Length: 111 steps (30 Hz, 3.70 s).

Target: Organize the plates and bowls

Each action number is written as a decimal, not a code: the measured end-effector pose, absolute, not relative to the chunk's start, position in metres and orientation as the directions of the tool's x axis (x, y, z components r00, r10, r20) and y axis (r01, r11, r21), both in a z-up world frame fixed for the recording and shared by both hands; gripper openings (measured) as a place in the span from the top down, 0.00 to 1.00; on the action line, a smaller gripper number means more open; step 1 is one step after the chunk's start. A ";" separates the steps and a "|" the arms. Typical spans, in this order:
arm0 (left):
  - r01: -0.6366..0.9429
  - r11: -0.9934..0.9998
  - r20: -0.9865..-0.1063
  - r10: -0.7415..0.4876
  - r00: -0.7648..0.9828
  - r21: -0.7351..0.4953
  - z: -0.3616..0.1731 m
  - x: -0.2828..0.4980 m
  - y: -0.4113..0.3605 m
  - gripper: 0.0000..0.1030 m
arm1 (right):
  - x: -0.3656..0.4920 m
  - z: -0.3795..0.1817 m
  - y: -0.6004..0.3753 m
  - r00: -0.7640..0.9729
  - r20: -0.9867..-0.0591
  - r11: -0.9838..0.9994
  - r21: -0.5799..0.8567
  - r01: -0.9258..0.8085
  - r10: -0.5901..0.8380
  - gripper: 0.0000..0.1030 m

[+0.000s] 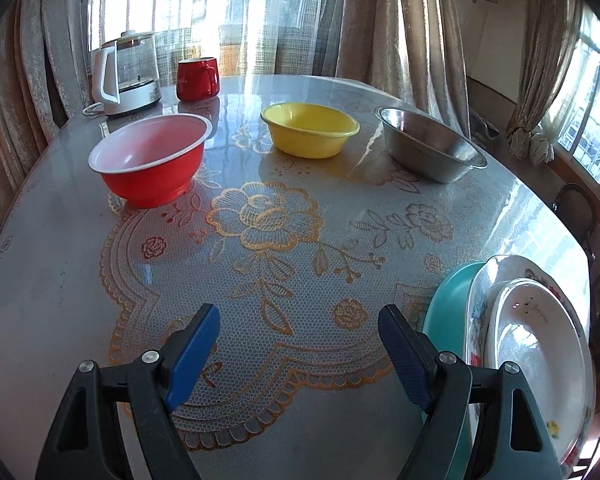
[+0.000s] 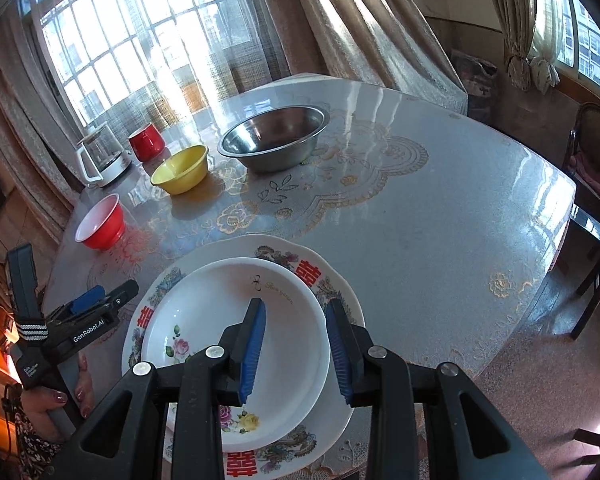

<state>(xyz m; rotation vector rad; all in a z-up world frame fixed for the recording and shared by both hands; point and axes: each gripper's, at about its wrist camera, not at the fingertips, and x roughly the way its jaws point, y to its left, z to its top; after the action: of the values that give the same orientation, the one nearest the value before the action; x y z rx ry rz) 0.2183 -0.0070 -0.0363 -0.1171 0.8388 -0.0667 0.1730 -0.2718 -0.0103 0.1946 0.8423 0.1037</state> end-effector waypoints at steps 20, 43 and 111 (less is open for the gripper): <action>-0.076 0.982 -0.808 -0.096 0.582 -0.172 -0.023 0.260 -0.010 0.18 | 0.318 -0.026 -0.330 0.607 -0.758 0.956 0.293 -0.009 0.238 0.62; -0.034 0.987 -0.820 -0.110 0.561 -0.155 -0.001 0.345 -0.059 0.17 | 0.456 -0.049 -0.316 0.585 -0.717 0.899 0.436 -0.047 0.379 0.70; 0.190 0.975 -0.748 -0.208 0.630 -0.112 0.036 0.308 -0.102 0.79 | 0.293 -0.016 -0.305 0.616 -0.632 0.860 0.484 -0.161 0.471 0.80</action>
<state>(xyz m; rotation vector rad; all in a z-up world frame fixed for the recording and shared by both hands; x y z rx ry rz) 0.3075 -0.1016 0.0356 -0.0227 0.8597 -0.2282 0.2935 -0.3051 -0.0159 0.4040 0.8337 0.3759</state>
